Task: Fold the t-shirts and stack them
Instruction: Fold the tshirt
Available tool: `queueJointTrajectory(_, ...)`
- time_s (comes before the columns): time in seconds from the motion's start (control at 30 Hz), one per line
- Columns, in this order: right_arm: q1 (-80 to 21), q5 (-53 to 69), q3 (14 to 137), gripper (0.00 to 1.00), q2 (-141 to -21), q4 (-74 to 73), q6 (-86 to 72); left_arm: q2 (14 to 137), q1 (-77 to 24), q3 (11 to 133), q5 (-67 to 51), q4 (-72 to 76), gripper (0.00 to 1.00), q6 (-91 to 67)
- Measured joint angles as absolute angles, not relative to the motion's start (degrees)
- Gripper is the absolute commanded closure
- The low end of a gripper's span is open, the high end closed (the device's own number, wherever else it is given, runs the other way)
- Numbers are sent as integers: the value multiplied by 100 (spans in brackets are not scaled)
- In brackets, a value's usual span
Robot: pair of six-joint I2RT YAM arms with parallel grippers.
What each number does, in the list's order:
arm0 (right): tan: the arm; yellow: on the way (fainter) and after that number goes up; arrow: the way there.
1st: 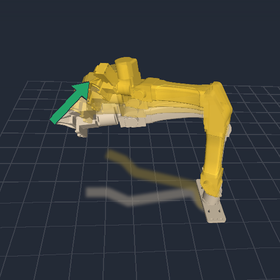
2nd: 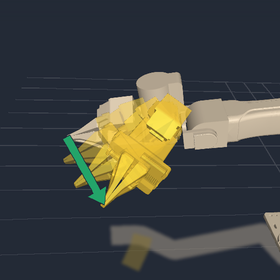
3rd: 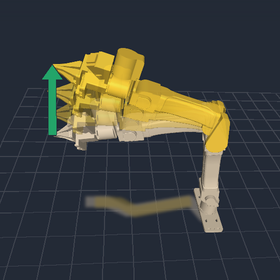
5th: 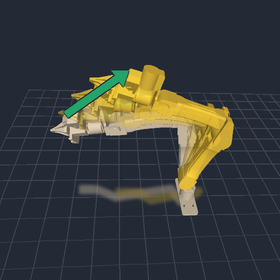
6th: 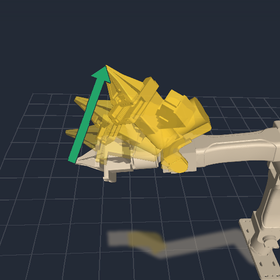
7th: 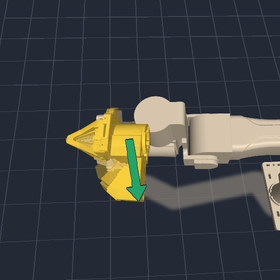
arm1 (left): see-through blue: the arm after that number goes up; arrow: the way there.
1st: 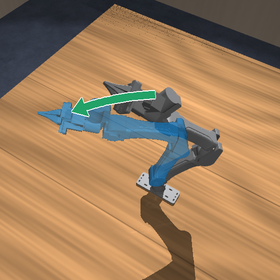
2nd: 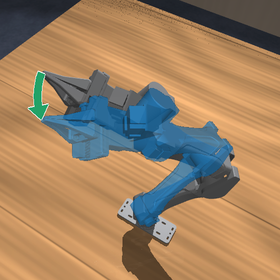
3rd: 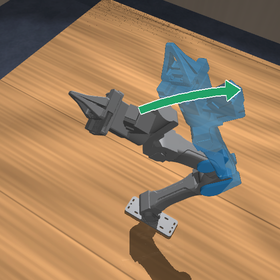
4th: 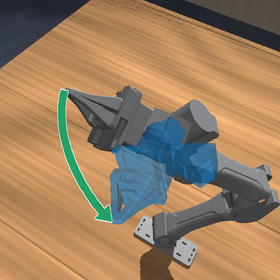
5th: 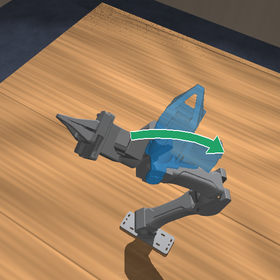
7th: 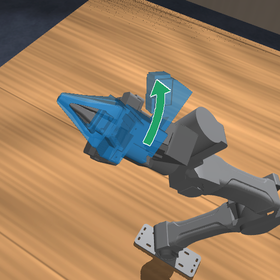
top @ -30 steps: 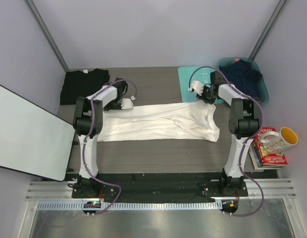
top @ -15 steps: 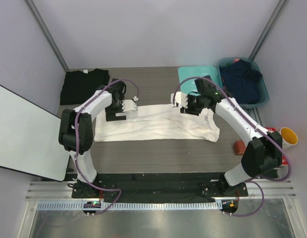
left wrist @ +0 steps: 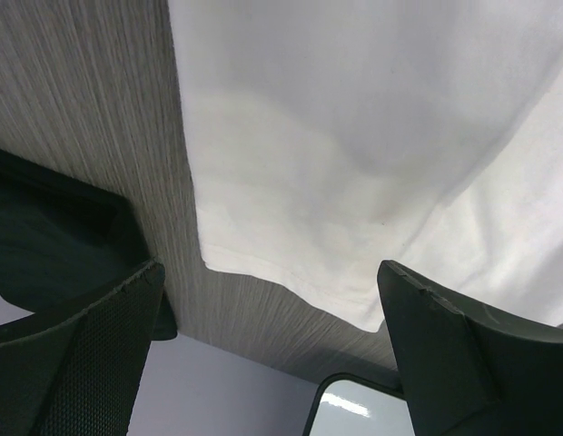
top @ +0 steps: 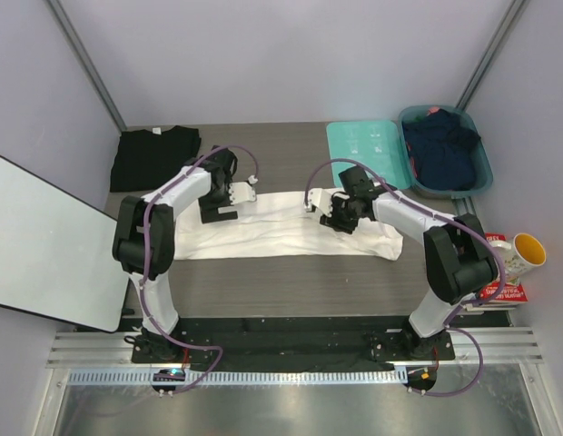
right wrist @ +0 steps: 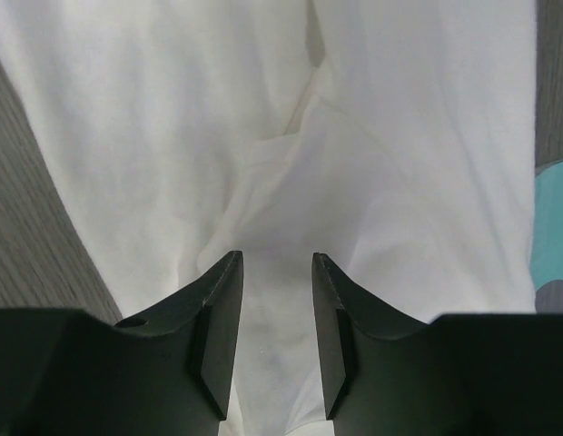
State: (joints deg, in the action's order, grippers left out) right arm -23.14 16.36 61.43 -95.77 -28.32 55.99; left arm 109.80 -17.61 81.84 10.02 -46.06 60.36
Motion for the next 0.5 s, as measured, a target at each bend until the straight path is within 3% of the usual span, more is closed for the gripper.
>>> queueJointTrajectory(0.5, -2582, 1809, 6377, 58, -9717, -2613, 5299, 11019, -1774, 8187, 1050, -4469, 0, 5887)
